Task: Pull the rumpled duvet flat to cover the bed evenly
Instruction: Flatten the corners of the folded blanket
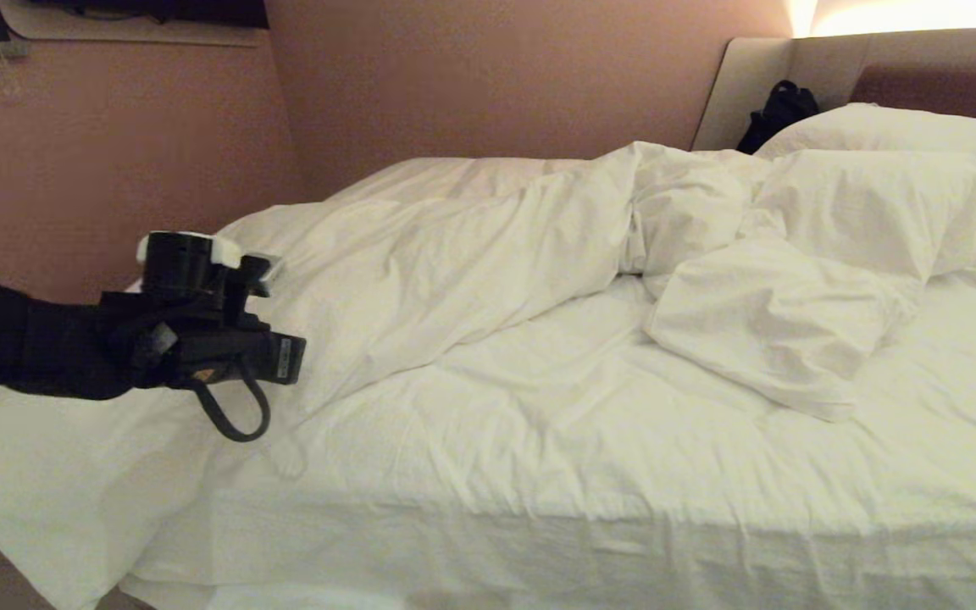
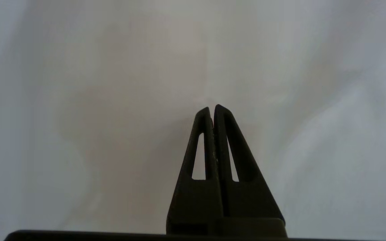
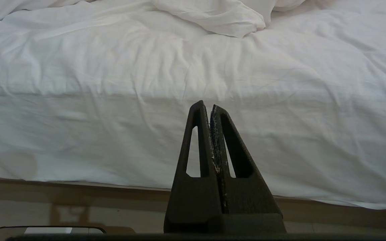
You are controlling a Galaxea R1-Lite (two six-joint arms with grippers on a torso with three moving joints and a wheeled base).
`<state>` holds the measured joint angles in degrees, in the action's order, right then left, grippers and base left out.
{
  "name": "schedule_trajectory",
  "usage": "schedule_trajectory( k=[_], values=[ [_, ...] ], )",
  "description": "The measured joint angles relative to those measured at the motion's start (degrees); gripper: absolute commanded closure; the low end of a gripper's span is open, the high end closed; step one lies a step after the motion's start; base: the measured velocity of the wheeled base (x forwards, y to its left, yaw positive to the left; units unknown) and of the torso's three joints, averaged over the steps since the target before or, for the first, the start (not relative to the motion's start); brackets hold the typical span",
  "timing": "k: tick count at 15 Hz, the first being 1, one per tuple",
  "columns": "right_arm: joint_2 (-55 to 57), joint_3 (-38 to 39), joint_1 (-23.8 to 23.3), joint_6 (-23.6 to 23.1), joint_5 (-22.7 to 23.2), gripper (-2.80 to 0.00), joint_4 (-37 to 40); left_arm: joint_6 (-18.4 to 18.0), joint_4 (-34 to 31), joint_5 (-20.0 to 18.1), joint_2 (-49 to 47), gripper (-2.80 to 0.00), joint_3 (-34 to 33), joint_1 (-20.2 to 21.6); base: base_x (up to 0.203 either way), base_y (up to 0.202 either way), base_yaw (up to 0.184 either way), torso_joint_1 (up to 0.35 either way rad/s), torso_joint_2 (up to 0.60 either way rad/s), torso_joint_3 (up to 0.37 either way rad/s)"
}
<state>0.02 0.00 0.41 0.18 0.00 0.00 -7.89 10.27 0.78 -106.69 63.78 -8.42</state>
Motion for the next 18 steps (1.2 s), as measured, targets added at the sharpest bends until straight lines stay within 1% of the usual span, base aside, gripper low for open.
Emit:
schedule_trajectory(
  k=[2, 4, 5, 6, 9, 12, 13, 15, 18],
  values=[
    [0.0, 0.0, 0.0, 0.0, 0.0, 0.00, 0.0, -2.9, 0.9, 1.7, -1.1, 0.00, 1.5, -4.0, 0.000, 0.000, 0.000, 0.000, 0.00, 0.000],
    [0.0, 0.0, 0.0, 0.0, 0.0, 0.00, 0.0, -7.2, 1.1, 3.1, -2.7, 0.00, 3.8, -6.4, 0.000, 0.000, 0.000, 0.000, 0.00, 0.000],
    [0.0, 0.0, 0.0, 0.0, 0.0, 0.00, 0.0, -8.7, 1.2, 3.9, -3.7, 0.00, 4.9, -7.4, 0.000, 0.000, 0.000, 0.000, 0.00, 0.000],
    [0.0, 0.0, 0.0, 0.0, 0.0, 0.00, 0.0, -9.4, 1.2, 4.3, -4.8, 0.00, 6.0, -8.3, 0.000, 0.000, 0.000, 0.000, 0.00, 0.000],
    [0.0, 0.0, 0.0, 0.0, 0.0, 0.00, 0.0, -9.7, 1.2, 5.3, -8.0, 0.00, 8.3, -10.5, 0.000, 0.000, 0.000, 0.000, 0.00, 0.000],
    [0.0, 0.0, 0.0, 0.0, 0.0, 0.00, 0.0, -10.7, 1.2, 5.9, -9.7, 0.00, 8.9, -12.3, 0.000, 0.000, 0.000, 0.000, 0.00, 0.000],
    [0.0, 0.0, 0.0, 0.0, 0.0, 0.00, 0.0, -11.1, 1.2, 6.7, -9.9, 0.00, 9.0, -13.4, 0.000, 0.000, 0.000, 0.000, 0.00, 0.000],
    [0.0, 0.0, 0.0, 0.0, 0.0, 0.00, 0.0, -11.4, 1.4, 9.2, -10.2, 0.00, 9.0, -15.7, 0.000, 0.000, 0.000, 0.000, 0.00, 0.000],
    [0.0, 0.0, 0.0, 0.0, 0.0, 0.00, 0.0, -11.4, 3.4, 14.6, -10.8, 0.00, 8.2, -19.5, 0.000, 0.000, 0.000, 0.000, 0.00, 0.000]
  ],
)
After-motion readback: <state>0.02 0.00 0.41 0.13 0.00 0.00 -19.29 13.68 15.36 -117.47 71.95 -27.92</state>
